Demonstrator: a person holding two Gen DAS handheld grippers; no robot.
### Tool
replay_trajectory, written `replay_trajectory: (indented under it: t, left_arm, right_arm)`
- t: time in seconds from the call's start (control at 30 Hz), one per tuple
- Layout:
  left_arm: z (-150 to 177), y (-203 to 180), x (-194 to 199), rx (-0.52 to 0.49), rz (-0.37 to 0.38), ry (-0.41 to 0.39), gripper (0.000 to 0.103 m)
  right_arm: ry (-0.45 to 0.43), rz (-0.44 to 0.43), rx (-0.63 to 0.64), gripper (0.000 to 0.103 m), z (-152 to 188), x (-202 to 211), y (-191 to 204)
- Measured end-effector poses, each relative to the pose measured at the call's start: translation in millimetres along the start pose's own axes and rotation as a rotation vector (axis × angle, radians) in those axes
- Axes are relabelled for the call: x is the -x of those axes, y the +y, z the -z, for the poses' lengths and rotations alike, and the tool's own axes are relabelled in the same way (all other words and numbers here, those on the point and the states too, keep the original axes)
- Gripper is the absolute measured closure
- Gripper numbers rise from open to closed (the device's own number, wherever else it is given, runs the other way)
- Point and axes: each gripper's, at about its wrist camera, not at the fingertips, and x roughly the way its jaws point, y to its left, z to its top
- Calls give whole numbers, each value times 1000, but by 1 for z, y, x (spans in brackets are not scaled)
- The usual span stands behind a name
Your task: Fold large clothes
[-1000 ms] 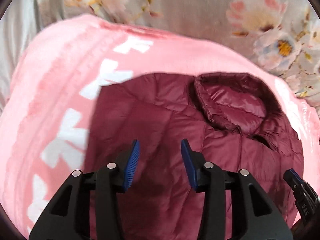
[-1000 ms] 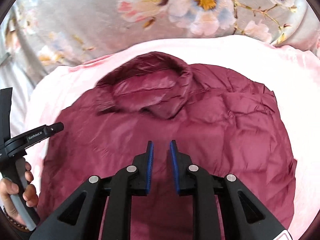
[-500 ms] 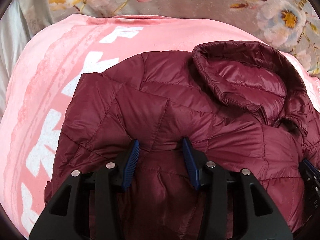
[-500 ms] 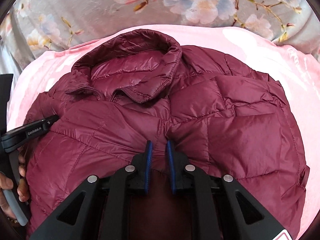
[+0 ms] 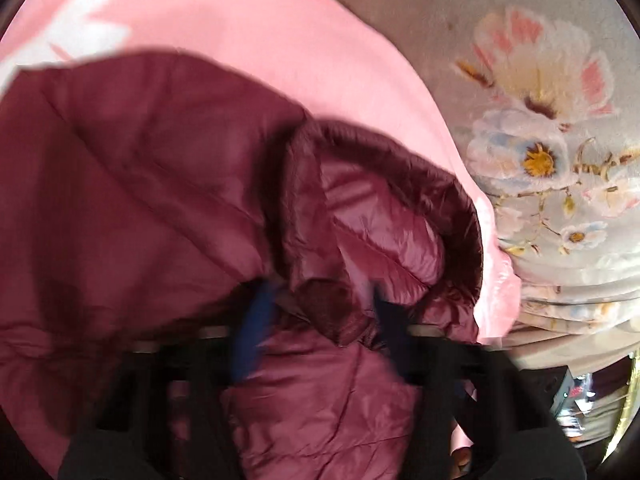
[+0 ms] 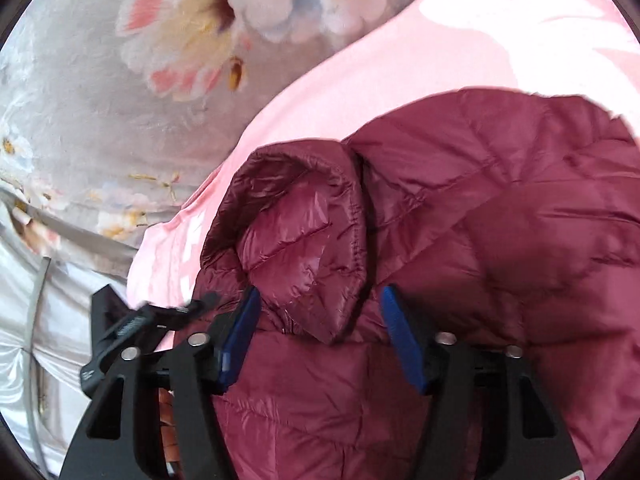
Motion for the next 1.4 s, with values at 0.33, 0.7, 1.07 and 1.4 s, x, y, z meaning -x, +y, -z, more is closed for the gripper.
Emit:
replay_trajectory:
  t: [0.33,0.7,1.07,1.4]
  left_arm:
    - [30,-14,19,-261,-157,-116,93]
    - [48,-9,10,-312,-177,-166,91]
    - [44,-3,14,-264,-98,-149,89]
    - [54,-20,2,-397,-220,-186,88]
  right_arm:
    - [-87,305,394,103,17,28,22]
    - [-4,55,194,60,4,15,4]
    - [-75,177,349,96,29,18,30]
    - [2,308,442,98,42,-11,13]
